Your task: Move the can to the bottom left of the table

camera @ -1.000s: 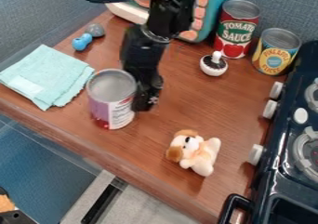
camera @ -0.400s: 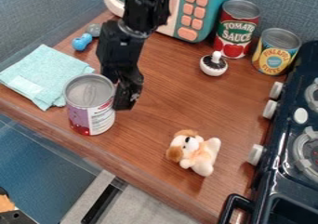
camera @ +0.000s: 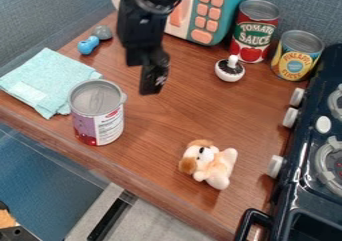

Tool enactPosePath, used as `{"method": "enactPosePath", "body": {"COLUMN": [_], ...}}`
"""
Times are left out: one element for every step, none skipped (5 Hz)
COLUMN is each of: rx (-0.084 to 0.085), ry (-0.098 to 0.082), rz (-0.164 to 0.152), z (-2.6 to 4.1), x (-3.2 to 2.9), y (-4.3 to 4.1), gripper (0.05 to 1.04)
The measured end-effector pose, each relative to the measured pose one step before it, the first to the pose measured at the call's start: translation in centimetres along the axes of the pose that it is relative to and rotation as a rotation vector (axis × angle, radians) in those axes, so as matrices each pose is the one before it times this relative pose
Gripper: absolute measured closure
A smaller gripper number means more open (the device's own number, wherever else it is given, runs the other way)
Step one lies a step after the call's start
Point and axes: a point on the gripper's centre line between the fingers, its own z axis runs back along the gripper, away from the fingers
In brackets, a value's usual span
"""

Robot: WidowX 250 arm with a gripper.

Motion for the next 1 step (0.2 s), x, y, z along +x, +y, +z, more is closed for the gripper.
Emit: {"method": "enactPosePath", "body": {"rx": [0.0010], "ry": [0.0006], "rz": [-0.0006], "z": [0.033], "x": [-0.021], "y": [0.001], "gripper": [0.085]}}
